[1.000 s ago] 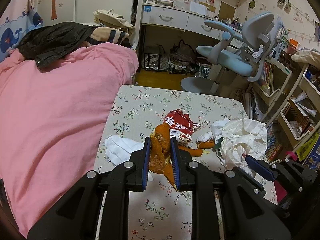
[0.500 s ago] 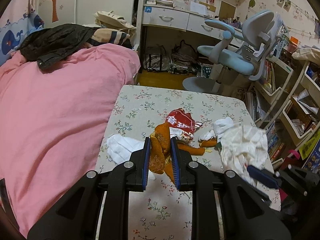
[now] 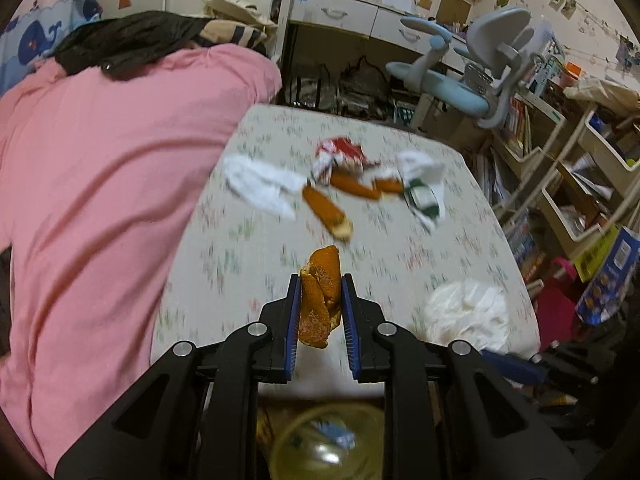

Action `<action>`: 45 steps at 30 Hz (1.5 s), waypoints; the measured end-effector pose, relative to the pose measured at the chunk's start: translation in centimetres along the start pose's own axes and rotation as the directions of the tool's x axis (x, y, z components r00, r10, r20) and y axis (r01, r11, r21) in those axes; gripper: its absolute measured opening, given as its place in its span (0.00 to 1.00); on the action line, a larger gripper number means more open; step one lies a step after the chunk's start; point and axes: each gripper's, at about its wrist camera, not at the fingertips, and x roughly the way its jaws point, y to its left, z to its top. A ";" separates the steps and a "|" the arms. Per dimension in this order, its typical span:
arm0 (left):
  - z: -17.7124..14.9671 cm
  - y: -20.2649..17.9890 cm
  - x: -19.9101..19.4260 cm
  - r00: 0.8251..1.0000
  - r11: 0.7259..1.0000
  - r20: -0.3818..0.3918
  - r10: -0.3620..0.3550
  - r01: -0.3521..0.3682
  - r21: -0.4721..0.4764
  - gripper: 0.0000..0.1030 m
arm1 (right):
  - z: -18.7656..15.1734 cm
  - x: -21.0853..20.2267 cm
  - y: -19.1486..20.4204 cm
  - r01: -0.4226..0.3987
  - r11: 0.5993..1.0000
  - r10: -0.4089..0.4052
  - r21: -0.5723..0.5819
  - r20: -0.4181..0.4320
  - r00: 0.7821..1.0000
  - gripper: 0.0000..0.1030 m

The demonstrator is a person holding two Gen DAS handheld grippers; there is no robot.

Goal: Collect trash
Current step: 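Carry peel and tissue over the yellow bin and open both tools, then bring both tools back over the remaining trash on the table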

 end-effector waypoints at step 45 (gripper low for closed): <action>5.1 -6.9 -4.4 0.934 0.982 0.316 0.166 -0.185 0.031 0.93 | 5.8 -3.7 -6.8 0.463 0.853 -0.520 0.241 0.323 0.790 0.93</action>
